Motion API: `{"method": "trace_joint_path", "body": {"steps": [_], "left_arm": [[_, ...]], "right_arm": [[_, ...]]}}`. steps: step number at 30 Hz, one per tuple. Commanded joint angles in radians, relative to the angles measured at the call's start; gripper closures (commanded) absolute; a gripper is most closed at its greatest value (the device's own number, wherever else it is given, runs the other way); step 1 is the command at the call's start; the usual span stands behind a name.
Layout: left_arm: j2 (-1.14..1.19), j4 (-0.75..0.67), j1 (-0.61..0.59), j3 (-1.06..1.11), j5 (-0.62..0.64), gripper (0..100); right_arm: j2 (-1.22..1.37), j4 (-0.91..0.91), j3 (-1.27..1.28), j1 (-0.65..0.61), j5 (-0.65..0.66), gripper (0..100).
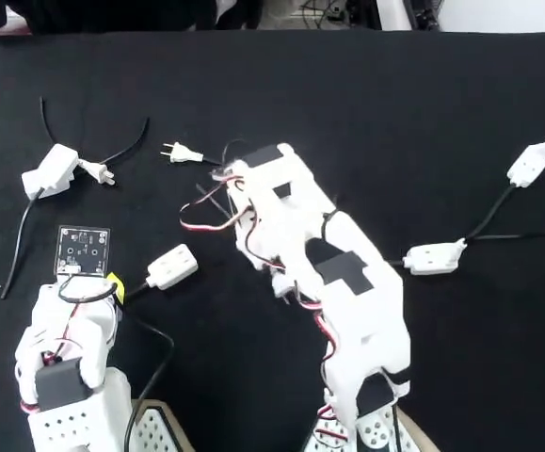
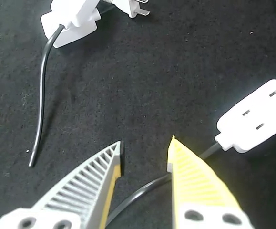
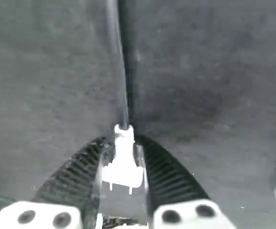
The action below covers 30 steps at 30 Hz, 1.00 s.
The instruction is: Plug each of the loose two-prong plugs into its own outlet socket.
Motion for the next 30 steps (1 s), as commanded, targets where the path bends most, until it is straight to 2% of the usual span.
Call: {"method": "trace_joint_path", "body": {"steps": [1,4,9,13,17,20,22,24,28,30], "left_arm": [[0.000,-0.017,0.004,-0.010,0.009,83],[0.000,-0.020,0.004,-0.010,0.011,83],[0.000,-0.021,0.004,-0.012,0.041,83],[0.000,-0.021,0.004,-0.013,0.041,83],[0.000,-0.015,0.012,-0.013,0.040,83],[0.000,-0.015,0.012,-0.013,0.040,83],[0.000,-0.015,0.012,-0.013,0.040,83],[0.000,-0.015,0.012,-0.013,0.040,83],[0.000,-0.015,0.012,-0.013,0.040,83],[0.000,-0.015,0.012,-0.013,0.040,83]], "right_arm": [[-0.139,-0.031,-0.047,-0.014,-0.064,98.4],[-0.231,-0.061,-0.044,0.002,-0.144,98.4],[-0.378,-0.135,0.071,-0.008,-0.196,98.3],[-0.409,-0.201,0.249,-0.035,-0.178,98.1],[-0.395,-0.345,0.403,0.046,-0.063,98.0],[-0.363,-0.446,0.449,0.061,-0.035,98.0],[-0.340,-0.440,0.440,0.051,-0.031,97.9],[-0.315,-0.391,0.410,0.028,-0.032,94.6],[-0.245,-0.265,0.340,0.029,-0.025,78.5],[-0.214,-0.192,0.291,0.043,0.012,73.7]]}}
